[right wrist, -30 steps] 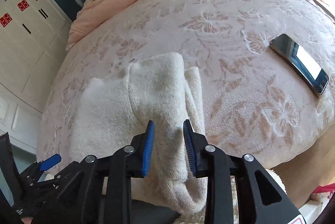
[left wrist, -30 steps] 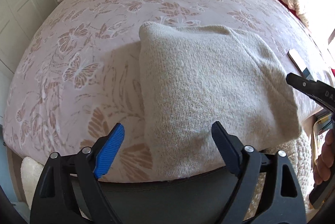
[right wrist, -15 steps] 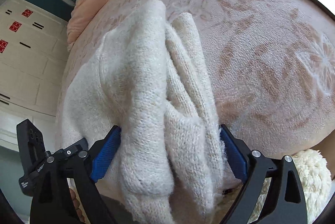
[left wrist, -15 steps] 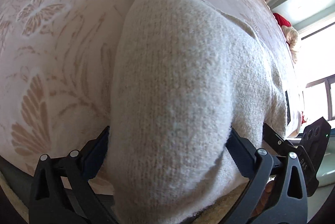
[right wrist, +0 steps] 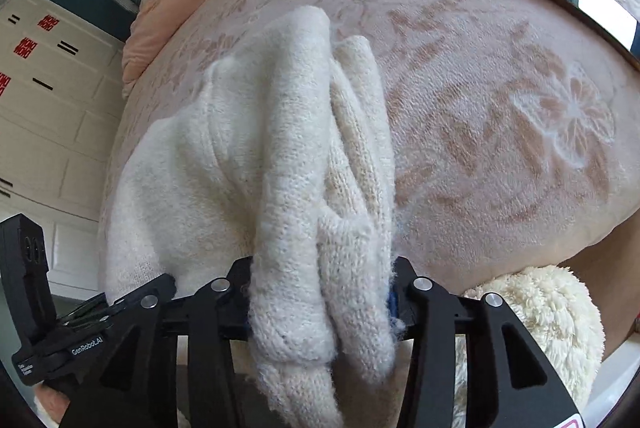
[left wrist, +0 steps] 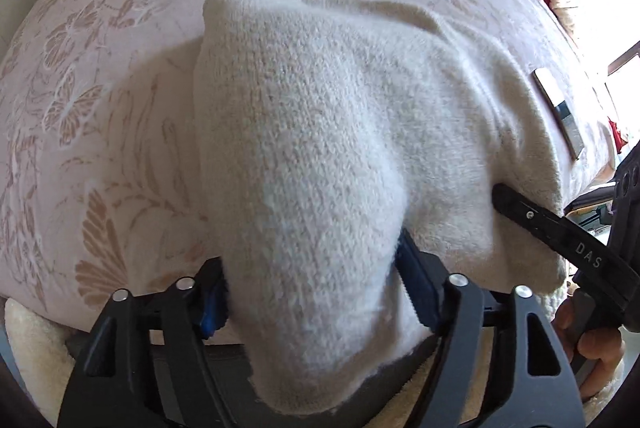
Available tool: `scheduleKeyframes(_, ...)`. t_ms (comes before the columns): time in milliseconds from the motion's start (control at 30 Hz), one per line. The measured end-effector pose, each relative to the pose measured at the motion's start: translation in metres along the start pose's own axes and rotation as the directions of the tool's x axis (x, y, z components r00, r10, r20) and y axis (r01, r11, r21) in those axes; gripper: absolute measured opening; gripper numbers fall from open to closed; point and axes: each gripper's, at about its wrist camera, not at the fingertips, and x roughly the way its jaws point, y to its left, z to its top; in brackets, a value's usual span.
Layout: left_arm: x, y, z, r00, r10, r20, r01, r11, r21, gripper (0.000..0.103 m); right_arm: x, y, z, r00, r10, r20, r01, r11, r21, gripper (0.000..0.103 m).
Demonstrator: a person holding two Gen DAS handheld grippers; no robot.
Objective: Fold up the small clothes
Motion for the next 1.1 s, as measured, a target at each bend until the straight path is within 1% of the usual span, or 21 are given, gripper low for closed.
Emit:
scheduleKeyframes(33,0.002,0.003,-0.001,1.0,0.009,0.017,-0.009,1.0,-0.008,0.088,0.0,-0.001,0.0,1.0,0.002,0.001,-0.002,1.0,0.005,0.056)
scheduleKeyframes(67,0.003,0.003,-0.001,0.999,0.028,0.034,-0.027,1.0,-0.004,0.091,0.001,-0.001,0.0,1.0,0.0,-0.002,0.0,1.0,0.005,0.059)
scheduleKeyframes(133,0.004,-0.003,0.001,0.998,0.049,0.048,-0.051,0.998,0.038,0.092,0.003,-0.002,0.002,1.0,0.004,-0.011,-0.004,1.0,0.014,0.061)
scheduleKeyframes(167,0.003,-0.005,0.003,0.997,0.055,0.051,-0.058,0.997,0.051,0.092,0.003,0.0,0.003,1.0,0.003,-0.01,-0.003,1.0,0.017,0.061)
scheduleKeyframes(200,0.002,-0.007,0.005,0.997,0.054,0.048,-0.057,0.997,0.058,0.087,0.002,0.001,0.003,1.0,0.01,-0.008,-0.009,1.0,0.017,0.058)
scheduleKeyframes(233,0.0,-0.009,0.006,0.998,0.051,0.044,-0.054,0.997,0.062,0.079,0.0,0.004,0.004,1.0,0.017,-0.005,-0.017,1.0,0.018,0.051)
scheduleKeyframes(267,-0.004,-0.012,0.007,0.997,0.054,0.047,-0.057,0.996,0.069,0.074,-0.004,0.006,0.003,1.0,0.017,0.005,-0.017,1.0,0.019,0.044)
scheduleKeyframes(300,-0.009,-0.014,0.008,0.997,0.056,0.052,-0.06,0.995,0.081,0.065,-0.009,0.01,0.003,1.0,0.018,0.017,-0.018,1.0,0.015,0.04)
scheduleKeyframes(333,-0.016,-0.017,0.009,0.996,0.059,0.061,-0.065,0.993,0.097,0.056,-0.015,0.014,0.004,0.999,0.021,0.031,-0.021,1.0,0.009,0.039)
scheduleKeyframes(400,-0.031,-0.018,0.01,0.995,0.048,0.082,-0.058,0.991,0.119,0.049,-0.031,0.025,0.006,0.997,0.042,0.063,-0.042,0.999,0.004,0.036)
scheduleKeyframes(433,-0.04,-0.019,0.011,0.994,0.042,0.098,-0.055,0.99,0.13,0.047,-0.04,0.034,0.005,0.995,0.05,0.082,-0.05,0.999,-0.005,0.036)
scheduleKeyframes(533,-0.07,-0.024,0.016,0.988,0.028,0.155,-0.052,0.987,0.153,0.045,-0.07,0.061,0.007,0.988,0.053,0.148,-0.044,0.997,-0.06,0.035)
scheduleKeyframes(667,-0.116,-0.033,0.021,0.971,0.002,0.238,-0.048,0.981,0.186,0.045,-0.112,0.094,0.007,0.968,0.076,0.24,-0.047,0.991,-0.122,0.035)
scheduleKeyframes(767,-0.151,-0.032,0.025,0.952,-0.024,0.304,-0.039,0.979,0.199,0.045,-0.142,0.113,0.006,0.943,0.106,0.315,-0.059,0.986,-0.155,0.035)
scheduleKeyframes(933,-0.213,-0.023,0.028,0.908,-0.059,0.416,-0.038,0.975,0.221,0.045,-0.187,0.15,0.006,0.893,0.184,0.41,-0.093,0.968,-0.231,0.035)
scheduleKeyframes(967,-0.226,-0.019,0.029,0.896,-0.066,0.438,-0.037,0.974,0.223,0.045,-0.196,0.16,0.007,0.882,0.201,0.426,-0.096,0.962,-0.256,0.035)
scheduleKeyframes(1033,-0.253,-0.008,0.031,0.869,-0.085,0.488,-0.032,0.974,0.226,0.045,-0.213,0.184,0.007,0.853,0.24,0.462,-0.1,0.946,-0.308,0.035)
scheduleKeyframes(1100,-0.282,0.006,0.031,0.836,-0.105,0.539,-0.023,0.974,0.225,0.045,-0.231,0.211,0.006,0.817,0.286,0.501,-0.101,0.926,-0.364,0.035)
